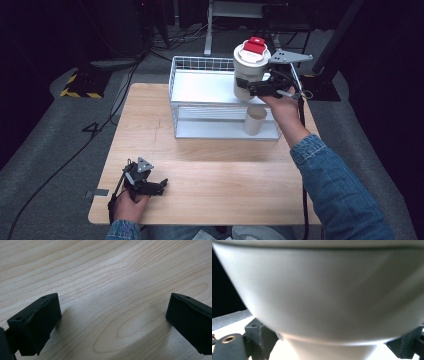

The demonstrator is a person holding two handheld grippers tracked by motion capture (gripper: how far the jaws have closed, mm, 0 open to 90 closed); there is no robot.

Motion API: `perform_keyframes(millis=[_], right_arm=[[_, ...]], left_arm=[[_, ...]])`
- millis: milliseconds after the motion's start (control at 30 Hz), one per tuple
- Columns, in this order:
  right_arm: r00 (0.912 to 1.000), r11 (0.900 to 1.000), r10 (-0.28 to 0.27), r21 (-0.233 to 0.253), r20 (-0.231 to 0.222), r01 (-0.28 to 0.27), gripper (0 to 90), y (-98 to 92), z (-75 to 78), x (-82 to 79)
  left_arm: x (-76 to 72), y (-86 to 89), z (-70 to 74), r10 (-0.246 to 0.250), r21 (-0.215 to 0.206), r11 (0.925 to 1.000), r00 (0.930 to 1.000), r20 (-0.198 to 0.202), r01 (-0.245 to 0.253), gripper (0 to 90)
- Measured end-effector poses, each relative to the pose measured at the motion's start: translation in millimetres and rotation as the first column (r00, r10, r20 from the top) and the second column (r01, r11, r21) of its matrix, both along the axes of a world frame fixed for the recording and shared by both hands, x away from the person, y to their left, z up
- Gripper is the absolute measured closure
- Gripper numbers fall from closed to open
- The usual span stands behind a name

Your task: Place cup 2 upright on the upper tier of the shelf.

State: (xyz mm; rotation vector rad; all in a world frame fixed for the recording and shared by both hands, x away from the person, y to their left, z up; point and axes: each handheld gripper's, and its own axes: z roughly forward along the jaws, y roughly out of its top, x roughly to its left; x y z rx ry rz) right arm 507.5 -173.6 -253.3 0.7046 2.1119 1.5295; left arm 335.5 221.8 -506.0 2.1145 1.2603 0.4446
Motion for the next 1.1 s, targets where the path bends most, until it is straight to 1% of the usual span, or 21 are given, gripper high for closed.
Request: perform_keyframes(millis=[33,67,100,300,467,500,733,767,1100], right_arm=[[1.0000,1.000,-0.006,0.014,0.002,0.006,12.7,0.1,-1.4,4.9],[1.0000,1.000,-0.010,0.018,-0.001,0.010,12.6,0.0,-2.2,7.5],[1.0000,1.000,-0.010,0.018,-0.001,0.010,12.6,0.0,-2.2,7.5],[0.9985,0.998,-0.051,0.022,-0.020,0.052,12.7,2.3,-7.4,24.4],[0.9978,0.998,-0.061,0.033,-0.026,0.062,12.7,5.0,-10.0,30.9],[0.9974,0.997,-0.066,0.037,-0.028,0.067,12.7,7.0,-12.1,34.3],[0.9965,0.997,-0.076,0.027,-0.034,0.077,12.7,13.2,-19.0,41.2],[0.9957,0.996,-0.082,0.026,-0.043,0.083,12.7,14.3,-20.7,42.3],[0.9949,0.996,-0.087,0.029,-0.052,0.089,12.7,16.6,-28.4,47.4]], left_arm=[[0.0,0.0,0.0,0.000,0.000,1.0000,1.0000,0.000,0.000,0.4],[0.0,0.1,0.0,-0.001,0.000,1.0000,1.0000,0.000,0.001,0.4],[0.0,0.1,0.0,-0.001,0.000,1.0000,1.0000,0.000,0.001,0.4],[0.1,0.1,0.0,-0.001,0.000,1.0000,1.0000,0.000,0.001,0.4],[0.1,0.1,0.0,-0.002,0.000,1.0000,1.0000,0.000,0.002,0.5],[0.1,0.1,0.0,-0.001,0.000,1.0000,1.0000,0.000,0.001,0.4],[0.2,0.2,0.0,-0.003,0.000,1.0000,1.0000,0.000,0.003,0.5],[0.2,0.2,0.0,-0.004,0.000,1.0000,1.0000,0.000,0.004,0.4],[0.3,0.2,0.0,-0.005,0.000,1.0000,1.0000,0.000,0.005,0.5]])
